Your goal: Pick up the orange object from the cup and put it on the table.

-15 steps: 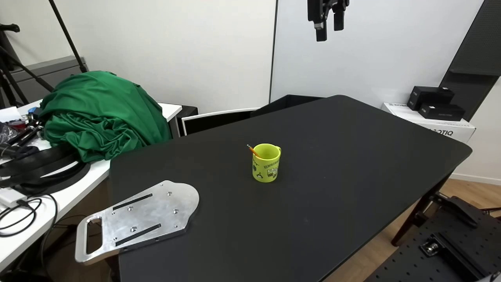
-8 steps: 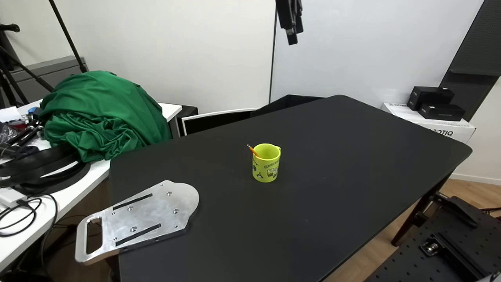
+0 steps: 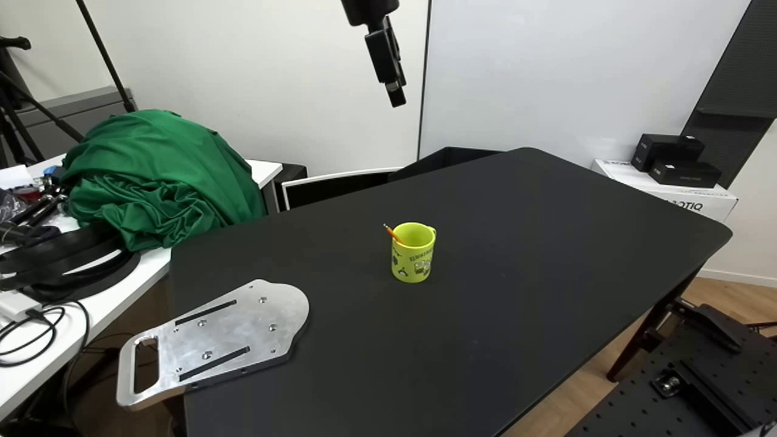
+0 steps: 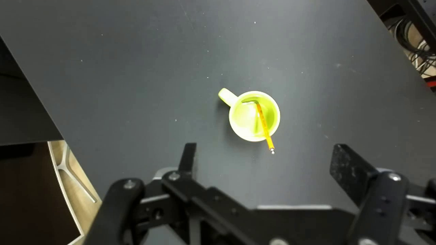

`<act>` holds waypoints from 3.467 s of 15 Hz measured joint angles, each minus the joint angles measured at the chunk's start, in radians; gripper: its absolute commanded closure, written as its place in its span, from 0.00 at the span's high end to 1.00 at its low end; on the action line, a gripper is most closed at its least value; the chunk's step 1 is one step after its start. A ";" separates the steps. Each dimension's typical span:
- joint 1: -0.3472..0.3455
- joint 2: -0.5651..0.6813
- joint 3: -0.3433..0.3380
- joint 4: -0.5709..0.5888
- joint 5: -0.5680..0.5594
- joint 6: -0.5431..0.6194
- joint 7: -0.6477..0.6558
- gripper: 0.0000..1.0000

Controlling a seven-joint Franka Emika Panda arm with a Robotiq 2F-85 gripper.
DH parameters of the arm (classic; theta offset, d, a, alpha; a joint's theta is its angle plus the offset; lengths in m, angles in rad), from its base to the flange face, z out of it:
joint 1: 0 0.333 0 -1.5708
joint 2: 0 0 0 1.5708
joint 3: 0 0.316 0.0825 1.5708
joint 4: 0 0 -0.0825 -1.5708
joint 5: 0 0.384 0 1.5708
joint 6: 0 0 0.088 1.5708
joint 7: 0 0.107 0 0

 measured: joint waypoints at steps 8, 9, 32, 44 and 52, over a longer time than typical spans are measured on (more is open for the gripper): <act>0.021 0.034 0.011 0.000 -0.005 0.003 0.001 1.00; 0.021 0.034 0.011 0.000 -0.005 0.003 0.001 1.00; 0.051 0.254 0.012 0.007 -0.053 0.015 0.033 1.00; 0.094 0.369 0.009 0.039 -0.094 0.057 0.148 1.00; 0.094 0.391 -0.014 0.037 -0.093 0.050 0.212 1.00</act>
